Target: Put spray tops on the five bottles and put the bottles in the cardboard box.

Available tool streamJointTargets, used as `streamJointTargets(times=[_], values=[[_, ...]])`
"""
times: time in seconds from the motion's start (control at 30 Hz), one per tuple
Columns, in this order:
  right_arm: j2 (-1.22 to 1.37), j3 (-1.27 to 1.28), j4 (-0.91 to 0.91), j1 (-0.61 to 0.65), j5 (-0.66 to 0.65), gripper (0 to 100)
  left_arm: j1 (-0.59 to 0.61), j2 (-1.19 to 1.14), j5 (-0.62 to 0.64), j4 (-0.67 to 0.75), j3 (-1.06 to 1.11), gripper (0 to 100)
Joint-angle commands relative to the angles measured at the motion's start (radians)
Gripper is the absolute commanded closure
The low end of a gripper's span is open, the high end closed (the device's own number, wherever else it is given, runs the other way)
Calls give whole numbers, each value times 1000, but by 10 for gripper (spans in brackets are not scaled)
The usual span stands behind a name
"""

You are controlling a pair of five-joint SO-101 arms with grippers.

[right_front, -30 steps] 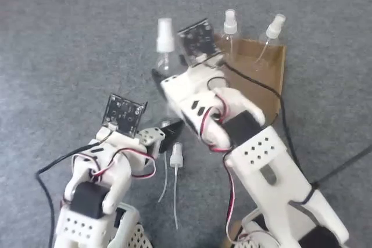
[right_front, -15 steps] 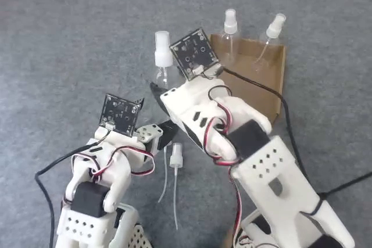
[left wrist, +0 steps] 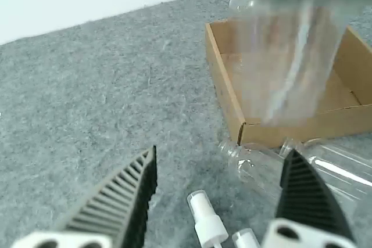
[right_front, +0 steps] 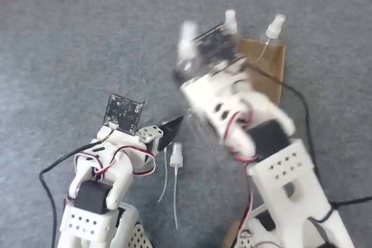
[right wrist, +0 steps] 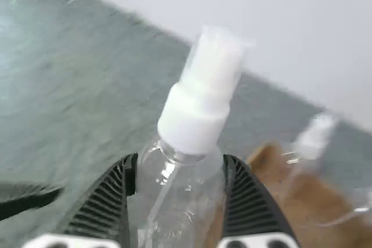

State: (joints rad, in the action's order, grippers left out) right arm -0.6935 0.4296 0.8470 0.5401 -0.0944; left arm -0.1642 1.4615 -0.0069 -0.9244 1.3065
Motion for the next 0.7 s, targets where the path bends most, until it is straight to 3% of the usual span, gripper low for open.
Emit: streamJointTargets(times=[0.0, 0.17, 0.67], values=[[82, -121, -61, -186, -60, 993, 2, 14, -6, 40, -1, 684], [219, -106, -142, -275, -55, 993, 2, 14, -5, 51, 2, 684], [282, 316, -693, -242, -20, 993, 3, 14, -9, 48, 21, 684]])
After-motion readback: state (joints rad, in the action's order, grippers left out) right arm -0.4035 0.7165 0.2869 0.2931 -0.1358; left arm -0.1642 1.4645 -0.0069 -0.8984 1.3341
